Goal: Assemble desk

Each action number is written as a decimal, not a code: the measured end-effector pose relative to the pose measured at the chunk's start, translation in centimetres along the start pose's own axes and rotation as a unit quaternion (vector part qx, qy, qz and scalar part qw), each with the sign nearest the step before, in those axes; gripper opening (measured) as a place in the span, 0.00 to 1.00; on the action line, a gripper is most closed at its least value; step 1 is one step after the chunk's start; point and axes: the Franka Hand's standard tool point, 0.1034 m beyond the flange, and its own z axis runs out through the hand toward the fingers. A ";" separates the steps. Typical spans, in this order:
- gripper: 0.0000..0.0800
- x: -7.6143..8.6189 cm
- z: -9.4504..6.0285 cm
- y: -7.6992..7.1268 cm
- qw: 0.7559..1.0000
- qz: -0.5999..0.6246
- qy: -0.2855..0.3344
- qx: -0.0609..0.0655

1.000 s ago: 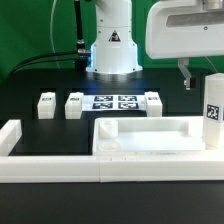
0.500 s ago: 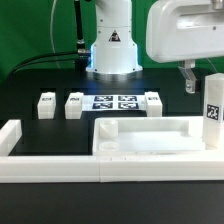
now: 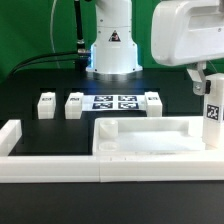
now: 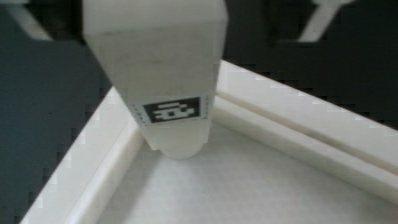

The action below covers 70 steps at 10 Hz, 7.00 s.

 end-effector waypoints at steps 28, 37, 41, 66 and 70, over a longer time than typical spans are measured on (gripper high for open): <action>0.81 0.2 0.1 -0.9 0.965 0.262 -0.012 0.006; 0.81 0.0 0.0 -0.3 1.000 -0.012 -0.015 0.006; 0.36 0.0 0.0 -0.2 1.000 -0.023 -0.015 0.006; 0.71 0.3 0.2 -0.6 0.790 0.612 -0.004 0.038; 0.81 0.2 0.3 -0.5 0.875 0.483 0.002 0.038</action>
Offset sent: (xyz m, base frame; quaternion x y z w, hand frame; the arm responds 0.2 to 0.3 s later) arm 0.0000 0.0000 0.0000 0.0000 0.0000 0.0650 0.9979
